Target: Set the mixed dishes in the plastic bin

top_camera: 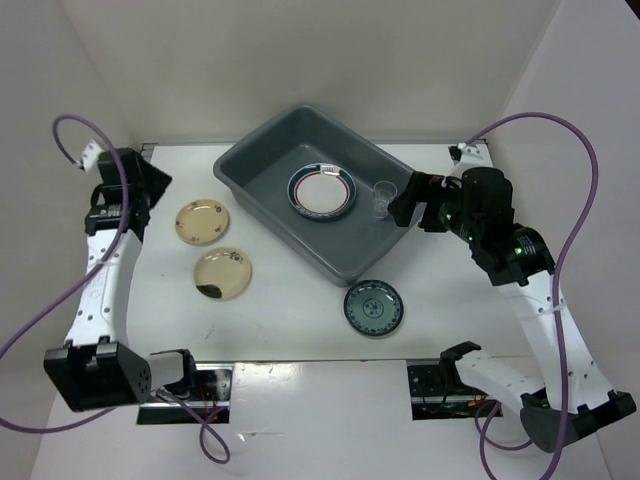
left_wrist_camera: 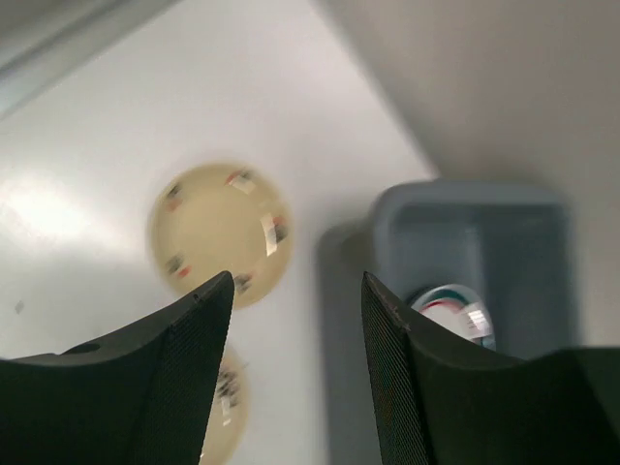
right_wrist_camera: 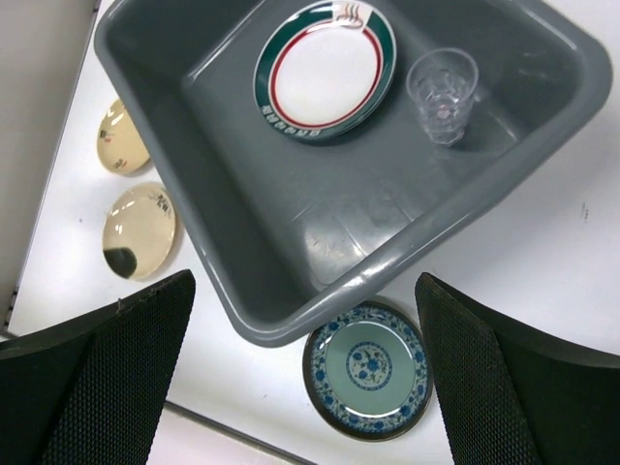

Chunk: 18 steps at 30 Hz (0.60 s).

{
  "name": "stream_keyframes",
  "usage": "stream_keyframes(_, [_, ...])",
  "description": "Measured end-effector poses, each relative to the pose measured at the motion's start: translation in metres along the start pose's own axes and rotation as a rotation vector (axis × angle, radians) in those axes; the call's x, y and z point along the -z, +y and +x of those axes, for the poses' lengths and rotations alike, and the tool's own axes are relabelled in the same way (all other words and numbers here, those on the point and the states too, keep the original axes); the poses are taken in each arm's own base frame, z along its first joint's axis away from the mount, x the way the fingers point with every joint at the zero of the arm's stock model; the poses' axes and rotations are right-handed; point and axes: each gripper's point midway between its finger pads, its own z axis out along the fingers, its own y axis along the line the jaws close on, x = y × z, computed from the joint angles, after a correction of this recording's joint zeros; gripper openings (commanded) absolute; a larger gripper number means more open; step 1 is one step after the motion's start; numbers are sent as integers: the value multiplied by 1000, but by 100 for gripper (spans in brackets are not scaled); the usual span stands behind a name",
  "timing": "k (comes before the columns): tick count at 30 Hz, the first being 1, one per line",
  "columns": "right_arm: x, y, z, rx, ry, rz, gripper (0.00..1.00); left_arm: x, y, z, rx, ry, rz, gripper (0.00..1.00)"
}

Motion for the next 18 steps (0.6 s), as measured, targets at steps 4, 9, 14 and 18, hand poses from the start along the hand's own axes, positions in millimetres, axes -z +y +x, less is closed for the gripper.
stream_keyframes(4, [1,1,8,1,13,-20,99,-30,69,77,-4,205,-194,63])
stream_keyframes(9, [8,1,14,1,8,-37,99,-32,149,134,79,362,-397,63])
stream_keyframes(14, [15,2,14,2,-9,-46,99,-39,158,151,140,403,-423,63])
stream_keyframes(18, [16,2,14,2,-10,-46,99,-58,155,164,182,425,-394,63])
